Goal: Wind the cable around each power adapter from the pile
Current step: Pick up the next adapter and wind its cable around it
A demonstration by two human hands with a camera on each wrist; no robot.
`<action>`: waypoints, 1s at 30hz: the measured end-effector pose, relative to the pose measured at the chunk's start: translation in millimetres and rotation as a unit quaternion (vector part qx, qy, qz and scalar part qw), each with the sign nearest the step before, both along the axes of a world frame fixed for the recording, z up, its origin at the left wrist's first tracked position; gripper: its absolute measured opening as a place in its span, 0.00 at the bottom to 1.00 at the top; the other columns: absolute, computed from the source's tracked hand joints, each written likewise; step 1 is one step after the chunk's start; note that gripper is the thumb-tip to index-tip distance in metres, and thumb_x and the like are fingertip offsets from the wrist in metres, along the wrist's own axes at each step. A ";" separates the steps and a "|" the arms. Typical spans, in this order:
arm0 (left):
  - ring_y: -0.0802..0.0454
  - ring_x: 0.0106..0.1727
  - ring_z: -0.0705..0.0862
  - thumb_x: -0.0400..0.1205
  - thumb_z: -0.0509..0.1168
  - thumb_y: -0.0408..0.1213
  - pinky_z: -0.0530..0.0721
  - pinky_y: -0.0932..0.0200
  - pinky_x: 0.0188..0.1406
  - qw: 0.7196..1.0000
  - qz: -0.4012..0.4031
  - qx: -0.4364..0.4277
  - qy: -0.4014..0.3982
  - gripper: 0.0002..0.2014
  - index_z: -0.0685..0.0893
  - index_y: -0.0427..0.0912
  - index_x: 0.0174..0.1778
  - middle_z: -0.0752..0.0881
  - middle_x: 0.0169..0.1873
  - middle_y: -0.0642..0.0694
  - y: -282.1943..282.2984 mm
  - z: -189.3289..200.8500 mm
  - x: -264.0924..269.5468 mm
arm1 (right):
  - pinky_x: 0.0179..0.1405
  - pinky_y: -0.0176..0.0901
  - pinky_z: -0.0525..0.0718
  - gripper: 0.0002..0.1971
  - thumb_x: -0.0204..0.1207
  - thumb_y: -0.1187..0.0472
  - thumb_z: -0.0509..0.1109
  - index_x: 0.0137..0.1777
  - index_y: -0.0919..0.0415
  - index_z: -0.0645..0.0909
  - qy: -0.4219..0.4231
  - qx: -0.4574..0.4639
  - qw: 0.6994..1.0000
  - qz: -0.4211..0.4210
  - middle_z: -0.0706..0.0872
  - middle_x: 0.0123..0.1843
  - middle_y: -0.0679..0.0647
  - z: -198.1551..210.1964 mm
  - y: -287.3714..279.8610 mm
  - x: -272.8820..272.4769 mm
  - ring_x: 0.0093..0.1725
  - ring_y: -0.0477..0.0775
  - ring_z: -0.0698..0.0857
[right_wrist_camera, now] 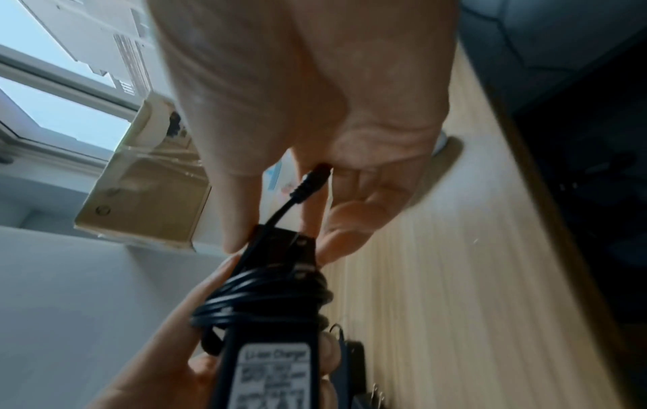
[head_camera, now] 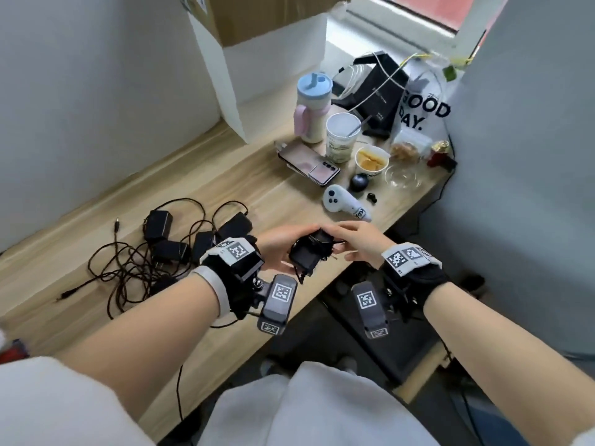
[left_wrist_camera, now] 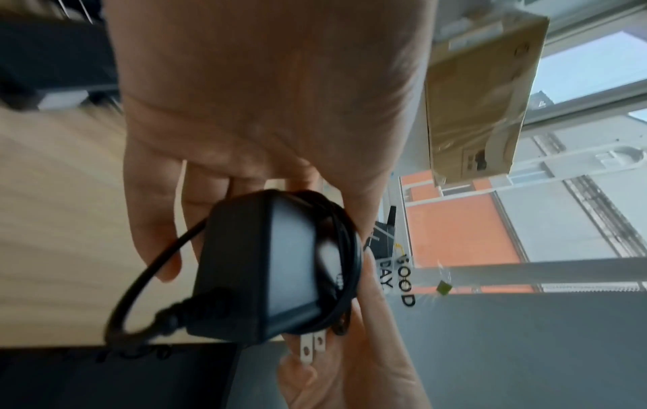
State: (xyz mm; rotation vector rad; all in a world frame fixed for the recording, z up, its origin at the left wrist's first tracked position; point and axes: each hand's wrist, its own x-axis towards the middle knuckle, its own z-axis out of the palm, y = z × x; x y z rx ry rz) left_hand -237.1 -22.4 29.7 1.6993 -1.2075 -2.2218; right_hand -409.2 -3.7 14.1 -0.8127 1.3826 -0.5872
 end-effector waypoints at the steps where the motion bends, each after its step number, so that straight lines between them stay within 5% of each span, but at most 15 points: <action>1: 0.50 0.48 0.81 0.82 0.58 0.57 0.80 0.56 0.47 1.000 -0.020 0.006 -0.008 0.19 0.80 0.48 0.60 0.84 0.49 0.45 1.0 -2.0 -13.8 | 0.21 0.29 0.72 0.13 0.75 0.53 0.72 0.55 0.59 0.84 -0.005 0.011 1.000 -0.004 0.84 0.38 0.50 -1.9 5.7 -13.6 0.26 0.41 0.80; 6: 0.52 0.43 0.83 0.80 0.58 0.62 0.81 0.59 0.44 0.999 -0.045 0.028 -0.006 0.19 0.82 0.51 0.48 0.86 0.41 0.49 11.7 -14.0 -74.1 | 0.27 0.29 0.79 0.18 0.74 0.55 0.73 0.61 0.65 0.83 -0.035 0.053 0.996 -0.064 0.87 0.43 0.52 -22.3 35.6 -80.8 0.29 0.43 0.82; 10: 0.46 0.47 0.85 0.81 0.65 0.48 0.84 0.50 0.56 0.995 -0.011 0.085 0.042 0.11 0.83 0.46 0.52 0.86 0.49 0.43 20.5 -33.7 -106.2 | 0.38 0.32 0.83 0.15 0.77 0.58 0.71 0.60 0.65 0.82 -0.098 0.068 0.979 -0.164 0.85 0.50 0.55 -43.6 63.1 -121.0 0.39 0.50 0.85; 15: 0.45 0.51 0.86 0.79 0.68 0.29 0.87 0.56 0.53 0.990 0.065 0.117 0.044 0.12 0.78 0.36 0.58 0.85 0.53 0.37 29.8 -68.5 -139.2 | 0.44 0.34 0.86 0.08 0.77 0.58 0.70 0.51 0.61 0.83 -0.108 0.086 0.966 -0.218 0.83 0.50 0.56 -72.4 86.5 -148.9 0.41 0.52 0.86; 22: 0.50 0.46 0.85 0.82 0.64 0.29 0.87 0.60 0.48 0.989 0.053 0.135 0.003 0.04 0.84 0.38 0.48 0.86 0.46 0.41 37.7 -116.6 -162.1 | 0.45 0.38 0.85 0.15 0.75 0.57 0.73 0.60 0.61 0.82 -0.107 0.156 0.955 -0.229 0.87 0.52 0.57 -128.7 109.9 -158.7 0.46 0.51 0.89; 26: 0.49 0.47 0.85 0.82 0.64 0.28 0.83 0.58 0.54 0.988 0.081 0.128 -0.020 0.10 0.82 0.32 0.58 0.86 0.46 0.39 37.4 -141.3 -168.3 | 0.40 0.33 0.85 0.16 0.75 0.59 0.73 0.61 0.64 0.82 -0.152 0.184 0.932 -0.273 0.87 0.52 0.59 -158.3 114.0 -157.5 0.45 0.51 0.88; 30: 0.43 0.57 0.83 0.82 0.64 0.27 0.79 0.55 0.64 0.988 0.089 0.116 -0.042 0.18 0.76 0.26 0.68 0.83 0.60 0.30 35.0 -168.6 -174.8 | 0.42 0.33 0.86 0.09 0.76 0.62 0.71 0.53 0.65 0.84 -0.174 0.189 0.912 -0.319 0.85 0.45 0.57 -183.4 112.0 -158.0 0.43 0.52 0.87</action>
